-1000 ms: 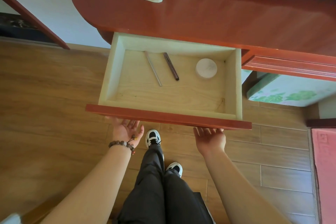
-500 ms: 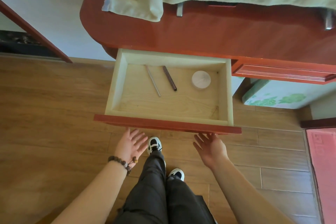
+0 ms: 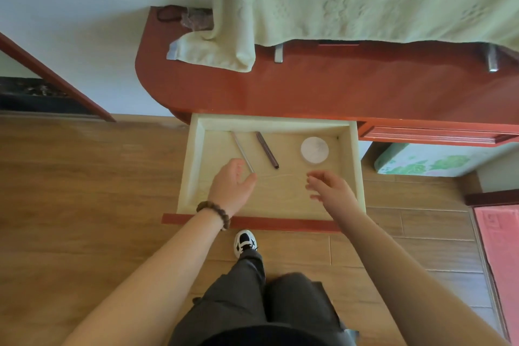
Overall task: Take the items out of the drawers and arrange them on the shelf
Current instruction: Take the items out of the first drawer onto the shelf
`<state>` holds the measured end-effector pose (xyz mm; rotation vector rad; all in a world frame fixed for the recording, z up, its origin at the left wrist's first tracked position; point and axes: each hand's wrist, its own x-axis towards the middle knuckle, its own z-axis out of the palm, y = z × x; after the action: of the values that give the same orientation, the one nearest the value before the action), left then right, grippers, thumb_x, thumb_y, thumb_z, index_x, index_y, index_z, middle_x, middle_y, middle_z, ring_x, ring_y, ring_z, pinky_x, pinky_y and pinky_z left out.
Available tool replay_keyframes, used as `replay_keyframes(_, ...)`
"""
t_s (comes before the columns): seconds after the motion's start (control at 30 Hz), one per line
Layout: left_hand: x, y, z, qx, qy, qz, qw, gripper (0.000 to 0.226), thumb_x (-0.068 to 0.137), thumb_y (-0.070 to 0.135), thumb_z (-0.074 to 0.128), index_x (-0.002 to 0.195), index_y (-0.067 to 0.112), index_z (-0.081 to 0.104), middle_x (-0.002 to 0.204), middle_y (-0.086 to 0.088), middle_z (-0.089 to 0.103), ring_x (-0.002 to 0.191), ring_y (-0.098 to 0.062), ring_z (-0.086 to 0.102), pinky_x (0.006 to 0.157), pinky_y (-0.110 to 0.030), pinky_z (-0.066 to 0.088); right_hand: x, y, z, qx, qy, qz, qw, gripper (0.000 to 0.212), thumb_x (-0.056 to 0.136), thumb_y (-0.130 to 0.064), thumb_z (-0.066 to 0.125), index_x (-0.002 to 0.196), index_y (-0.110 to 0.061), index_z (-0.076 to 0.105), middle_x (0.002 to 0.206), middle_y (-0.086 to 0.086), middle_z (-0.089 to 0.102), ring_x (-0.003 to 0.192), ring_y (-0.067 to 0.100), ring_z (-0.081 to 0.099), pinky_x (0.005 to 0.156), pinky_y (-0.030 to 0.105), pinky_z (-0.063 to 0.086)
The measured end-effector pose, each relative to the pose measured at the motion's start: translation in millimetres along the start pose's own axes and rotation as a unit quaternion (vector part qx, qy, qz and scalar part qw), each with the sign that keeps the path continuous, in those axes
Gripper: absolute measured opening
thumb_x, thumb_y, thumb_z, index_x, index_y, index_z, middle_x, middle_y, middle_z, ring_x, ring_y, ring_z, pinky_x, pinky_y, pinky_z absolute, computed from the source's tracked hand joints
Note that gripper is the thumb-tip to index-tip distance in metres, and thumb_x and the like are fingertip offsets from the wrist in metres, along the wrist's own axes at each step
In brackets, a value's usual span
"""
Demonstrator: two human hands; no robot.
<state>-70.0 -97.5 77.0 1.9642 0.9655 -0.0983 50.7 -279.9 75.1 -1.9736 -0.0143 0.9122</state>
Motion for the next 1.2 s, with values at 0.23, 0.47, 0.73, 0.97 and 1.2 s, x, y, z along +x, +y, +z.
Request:
replay_keyframes(0.23, 79, -9, 32, 0.13, 0.025, -0.049, 0.99, 0.063, 0.086, 0.041, 0.06, 0.136, 0.011, 0.036, 0.131, -0.012, 0.044, 0.115, -0.028, 0.05, 0.081, -0.038, 0.049, 77, -5, 12, -0.195, 0.062, -0.056, 0.977, 0.049, 0.087, -0.034, 0.059, 0.133, -0.027, 0.044, 0.139, 0.001, 0.037, 0.116, 0.02, 0.045, 0.09, 0.039, 0.048)
replay_keyframes(0.47, 119, -17, 65, 0.223, 0.093, -0.133, 0.961, 0.087, 0.077, 0.052, 0.067, 0.138, 0.004, 0.028, 0.126, -0.014, 0.042, 0.113, -0.03, 0.044, 0.086, -0.039, 0.048, 135, 9, 15, -0.366, 0.014, -0.063, 0.928, 0.09, 0.079, -0.048, 0.068, 0.149, -0.035, 0.012, 0.158, 0.002, 0.003, 0.142, 0.031, 0.013, 0.104, 0.05, 0.036)
replay_keyframes(0.73, 132, -19, 77, 0.132, 0.139, -0.161, 0.968, 0.035, 0.09, 0.009, 0.057, 0.12, 0.0, 0.041, 0.115, -0.018, 0.055, 0.101, -0.032, 0.059, 0.079, -0.041, 0.053, 154, 25, 15, -0.403, 0.034, -0.095, 0.91, 0.059, 0.086, -0.028, 0.064, 0.136, -0.03, 0.033, 0.15, 0.011, 0.017, 0.138, 0.034, 0.018, 0.103, 0.053, 0.039)
replay_keyframes(0.97, 119, -13, 67, 0.093, 0.122, -0.16, 0.975, 0.023, 0.09, 0.009, 0.054, 0.111, 0.004, 0.049, 0.106, -0.013, 0.058, 0.083, -0.027, 0.059, 0.066, -0.034, 0.05, 146, 11, 6, -0.39, -0.002, -0.13, 0.912, 0.058, 0.082, -0.029, 0.066, 0.133, -0.031, 0.041, 0.139, 0.005, 0.031, 0.128, 0.029, 0.029, 0.092, 0.045, 0.047)
replay_keyframes(1.2, 57, 32, 46, -0.064, 0.162, 0.047, 0.984, 0.026, 0.082, 0.005, 0.06, 0.098, 0.025, 0.053, 0.073, 0.012, 0.057, 0.064, -0.005, 0.058, 0.054, -0.015, 0.044, 88, -25, -22, -0.261, -0.025, -0.216, 0.94, 0.059, 0.073, -0.042, 0.066, 0.127, -0.045, 0.044, 0.119, -0.012, 0.042, 0.117, 0.013, 0.037, 0.084, 0.026, 0.036)
